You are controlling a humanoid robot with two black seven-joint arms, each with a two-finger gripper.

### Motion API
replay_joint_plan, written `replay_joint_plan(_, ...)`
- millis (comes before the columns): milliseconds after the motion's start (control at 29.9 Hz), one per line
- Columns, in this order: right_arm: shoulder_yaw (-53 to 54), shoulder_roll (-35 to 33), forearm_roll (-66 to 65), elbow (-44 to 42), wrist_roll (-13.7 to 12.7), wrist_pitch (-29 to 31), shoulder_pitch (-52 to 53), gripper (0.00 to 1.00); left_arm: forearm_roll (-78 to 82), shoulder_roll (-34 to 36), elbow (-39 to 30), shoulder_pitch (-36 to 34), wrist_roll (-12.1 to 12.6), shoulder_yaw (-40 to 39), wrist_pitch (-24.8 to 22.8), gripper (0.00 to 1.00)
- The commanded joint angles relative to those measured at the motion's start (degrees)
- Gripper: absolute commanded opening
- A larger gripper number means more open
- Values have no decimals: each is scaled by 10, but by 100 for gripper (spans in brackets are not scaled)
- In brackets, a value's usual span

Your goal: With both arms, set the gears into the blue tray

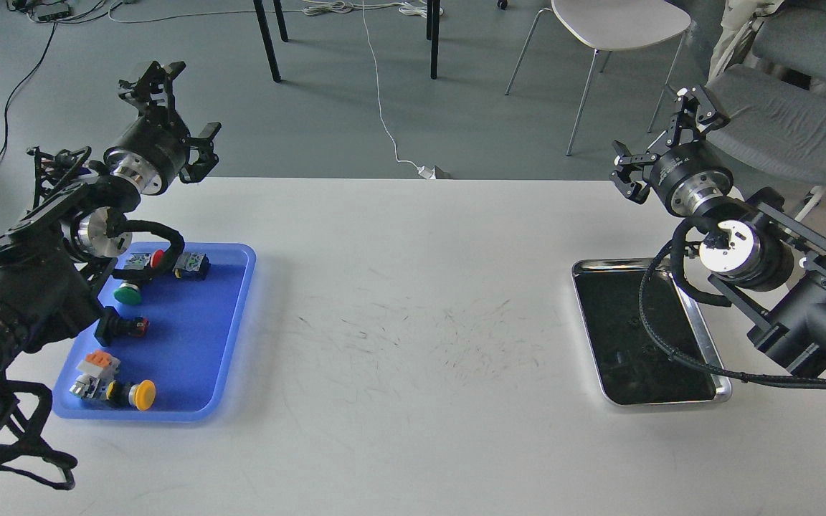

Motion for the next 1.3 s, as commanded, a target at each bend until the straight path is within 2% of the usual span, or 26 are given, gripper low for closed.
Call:
replay_joint_plan(0, 1, 1, 0, -1, 0, 0, -1, 99, 0, 1, 0, 0, 1, 1, 0, 99)
replay_joint_plan(134, 1, 1, 0, -1, 0, 0, -2, 99, 1, 1, -2, 1, 7, 2, -2, 99)
replay_joint_plan(334, 1, 1, 0, 0, 0, 0, -1, 99, 1, 8, -2, 2, 3, 6, -7, 99)
replay_joint_plan(468, 0, 1, 0, -1, 0, 1, -3, 99, 9, 12, 1, 1, 3, 6, -63, 99)
replay_joint_plan(501, 0, 1, 0, 0, 0, 1, -5, 99, 11, 11, 4, 1, 2, 6, -63, 99)
replay_joint_plan(735, 2, 1, 0, 0, 0, 1, -6, 99, 17, 9, 10, 3, -18, 13, -63, 99)
replay_joint_plan(903, 2, 1, 0, 0, 0, 0, -7, 99, 19, 24, 3, 15, -90, 20, -63, 99)
replay_joint_plan(1170, 3, 1, 0, 0, 1, 0, -7, 99, 22, 22, -1, 21, -95, 29, -63, 99)
replay_joint_plan(1270, 3, 2, 0, 0, 1, 0, -7, 99, 32, 21, 3, 20, -95, 58, -63, 99)
